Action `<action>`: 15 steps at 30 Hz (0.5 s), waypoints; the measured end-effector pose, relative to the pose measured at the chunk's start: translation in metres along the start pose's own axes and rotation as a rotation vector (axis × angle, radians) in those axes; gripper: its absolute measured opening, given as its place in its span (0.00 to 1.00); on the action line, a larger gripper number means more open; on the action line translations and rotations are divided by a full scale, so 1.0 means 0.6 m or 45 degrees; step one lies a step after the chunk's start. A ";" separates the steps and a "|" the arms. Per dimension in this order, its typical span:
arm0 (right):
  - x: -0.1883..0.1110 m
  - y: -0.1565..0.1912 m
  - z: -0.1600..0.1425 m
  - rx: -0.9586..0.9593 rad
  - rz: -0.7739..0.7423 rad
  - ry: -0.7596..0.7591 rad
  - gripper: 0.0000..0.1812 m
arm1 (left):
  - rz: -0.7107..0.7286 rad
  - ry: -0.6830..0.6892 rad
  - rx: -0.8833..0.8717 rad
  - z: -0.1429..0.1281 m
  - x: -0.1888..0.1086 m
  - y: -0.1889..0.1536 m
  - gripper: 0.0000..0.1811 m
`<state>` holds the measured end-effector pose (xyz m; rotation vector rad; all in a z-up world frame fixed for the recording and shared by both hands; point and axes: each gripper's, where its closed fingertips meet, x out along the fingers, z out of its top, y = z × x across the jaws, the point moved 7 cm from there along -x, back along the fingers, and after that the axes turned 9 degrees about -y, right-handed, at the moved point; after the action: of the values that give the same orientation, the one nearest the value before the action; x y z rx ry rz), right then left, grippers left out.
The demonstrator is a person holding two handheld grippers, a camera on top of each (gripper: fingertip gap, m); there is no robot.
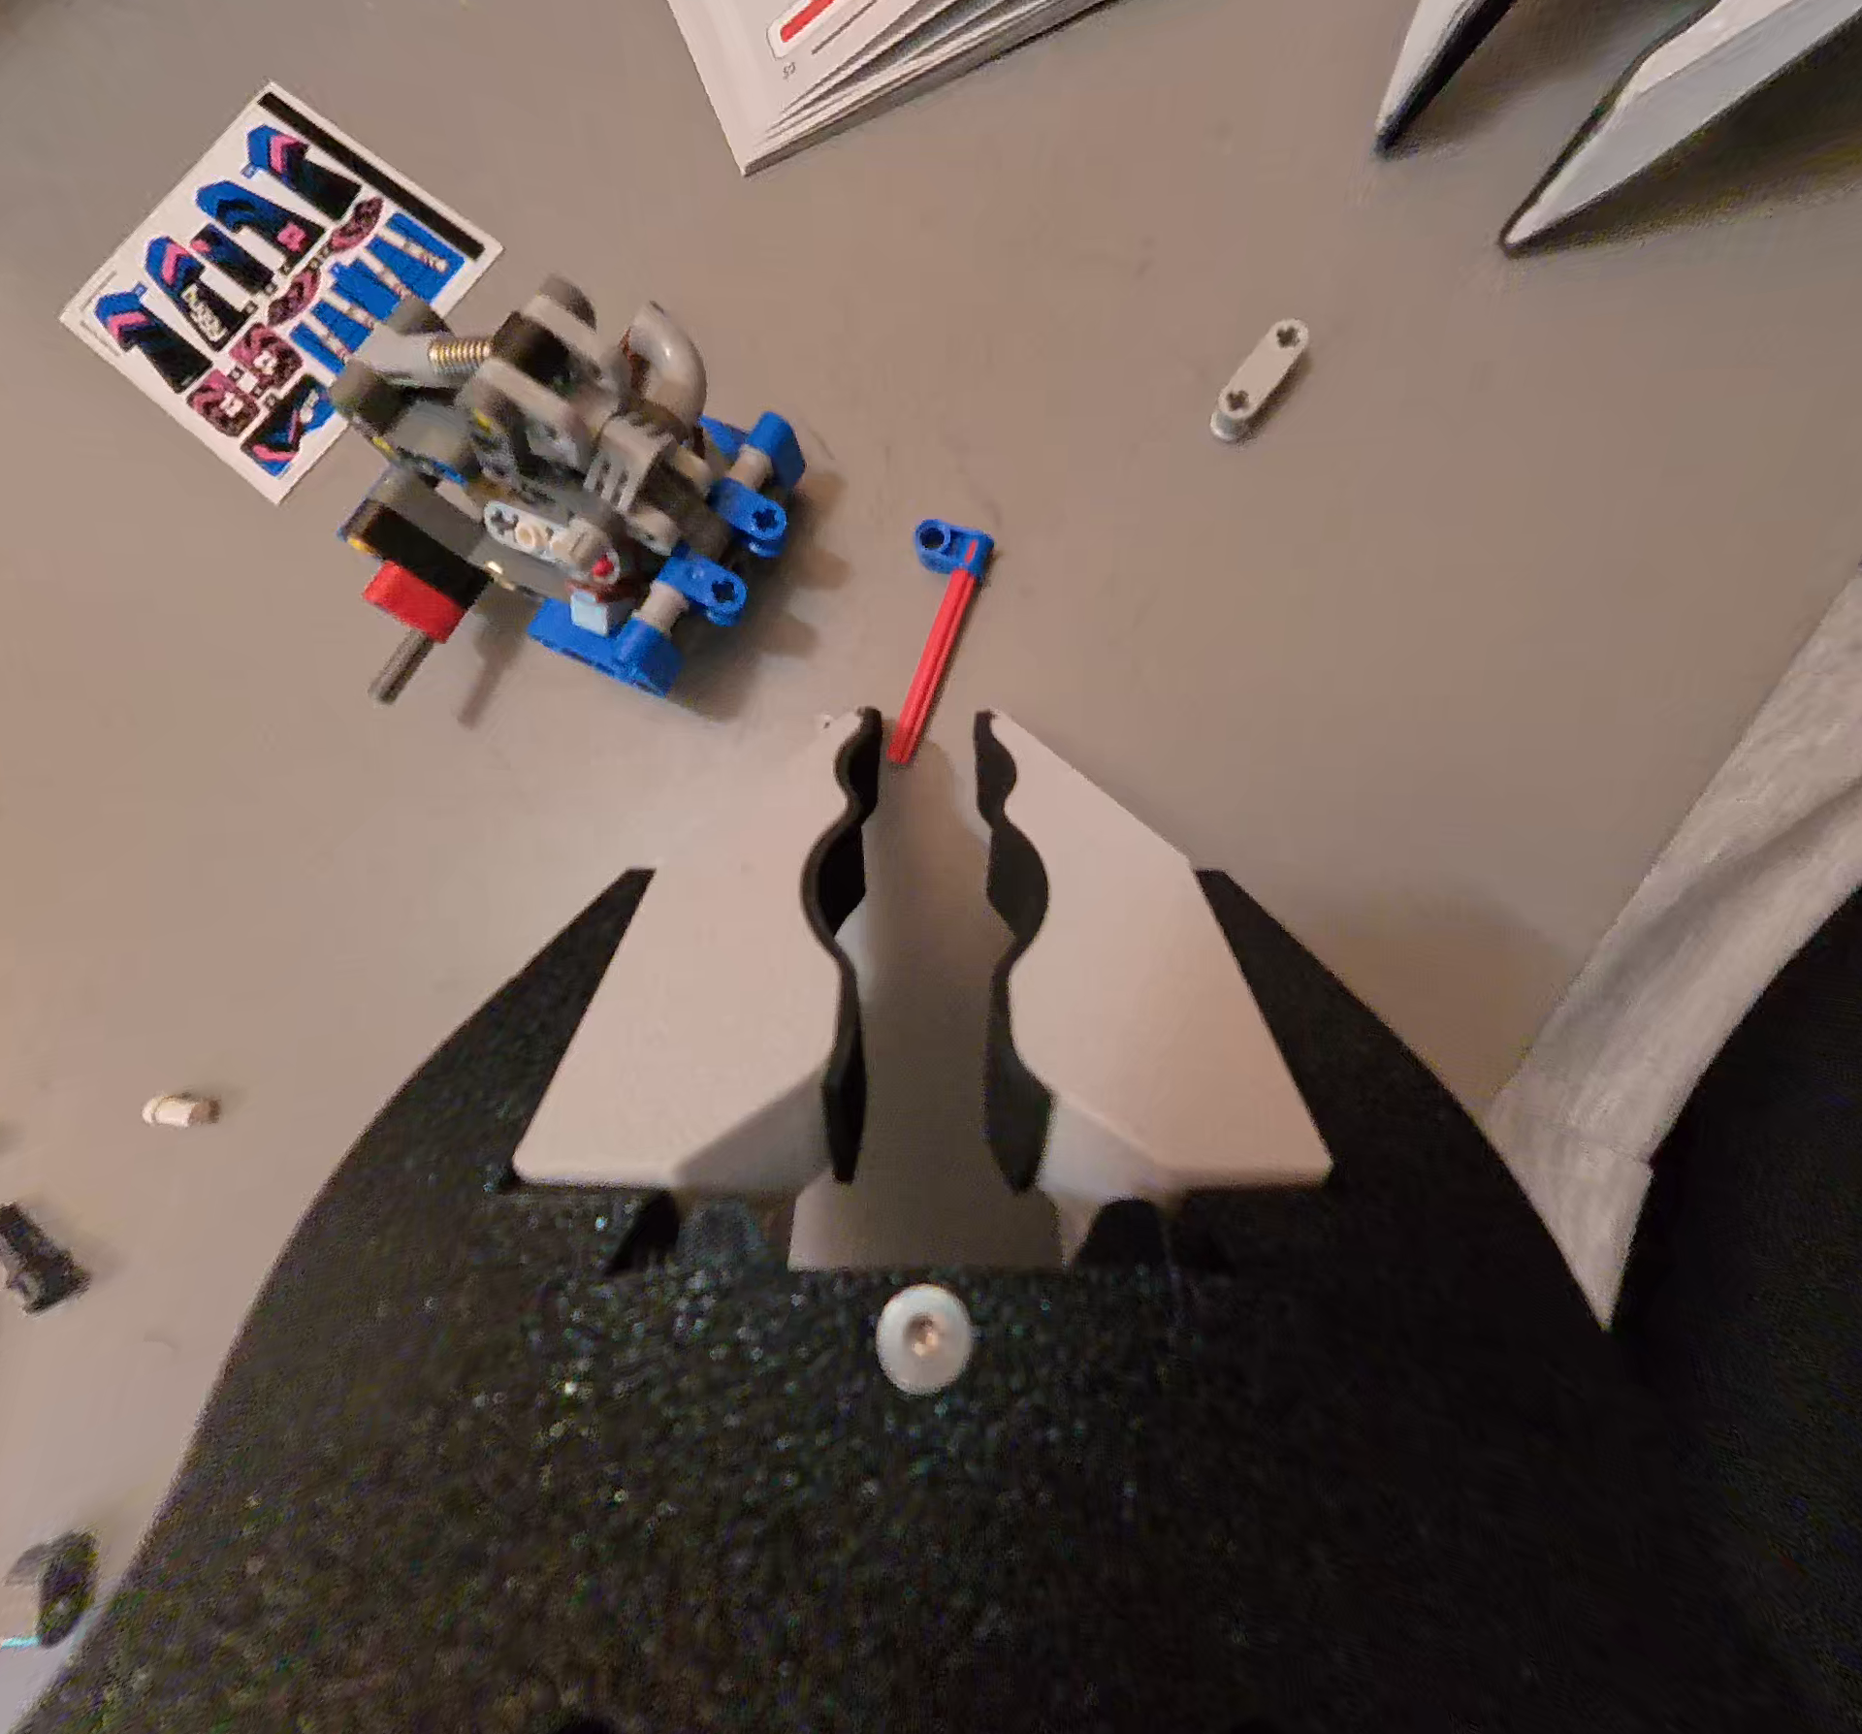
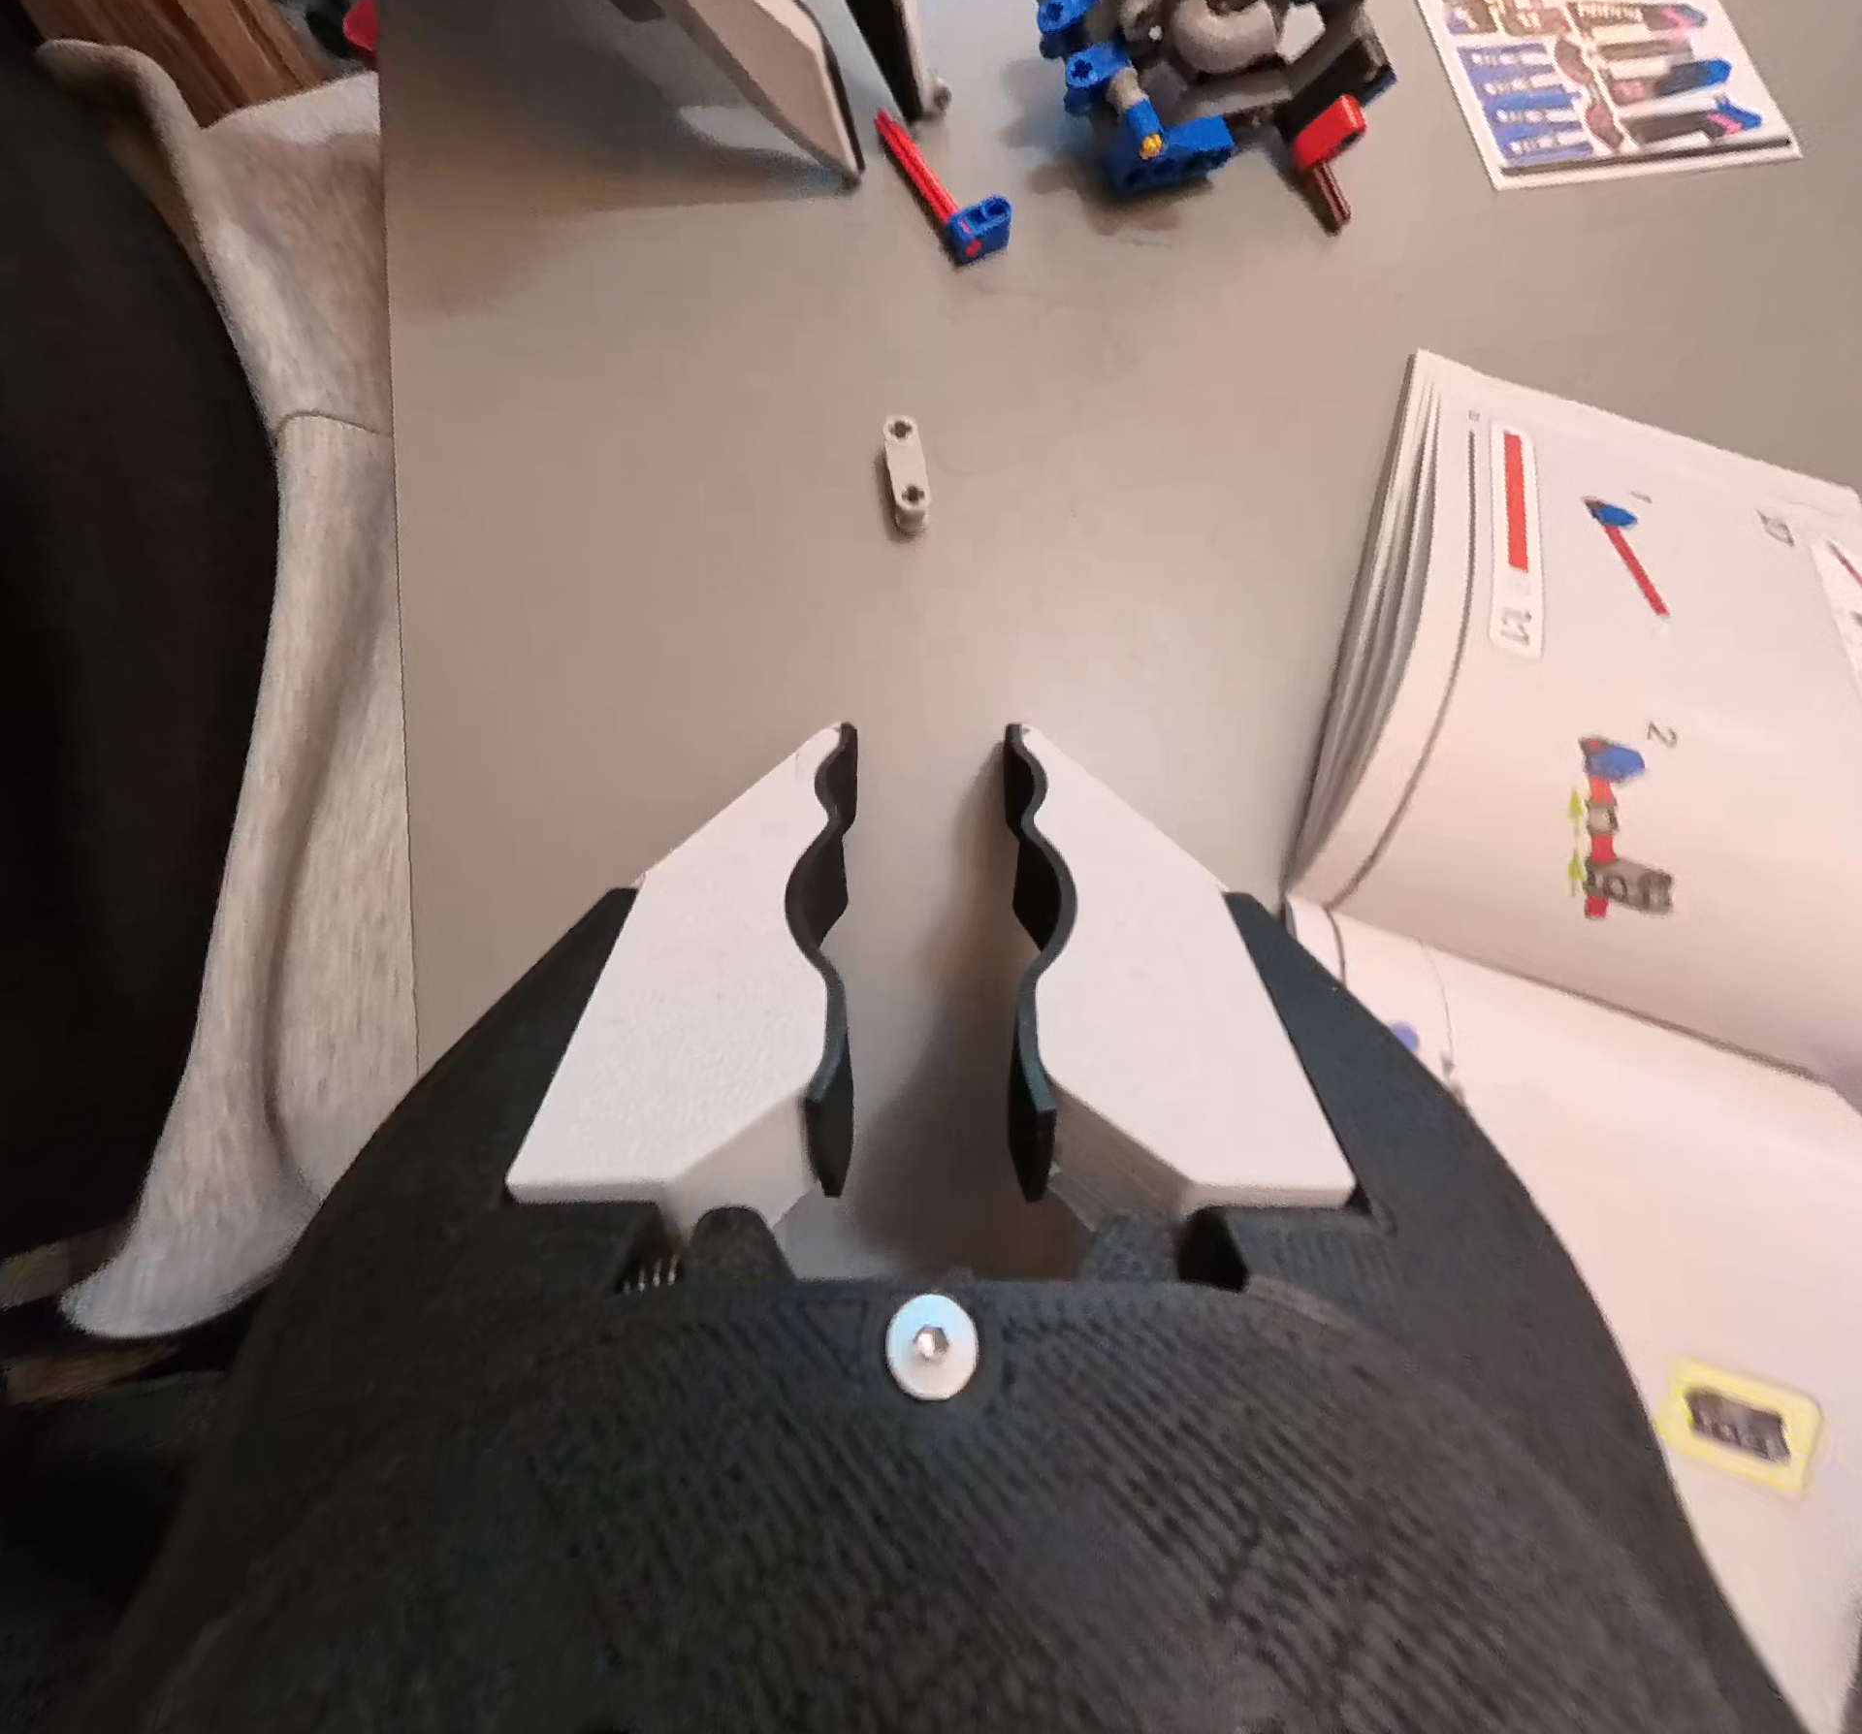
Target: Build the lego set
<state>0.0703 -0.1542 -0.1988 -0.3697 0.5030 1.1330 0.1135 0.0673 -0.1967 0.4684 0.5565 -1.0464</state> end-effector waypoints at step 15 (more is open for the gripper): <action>-0.021 0.009 0.106 -0.835 -0.583 -0.337 0.18 | 0.017 -0.137 0.095 0.080 0.006 -0.046 0.01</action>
<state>0.0734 -0.1286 -0.1389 -0.8418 -0.2017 0.8533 0.0998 0.0243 -0.1647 0.4777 0.4190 -1.0755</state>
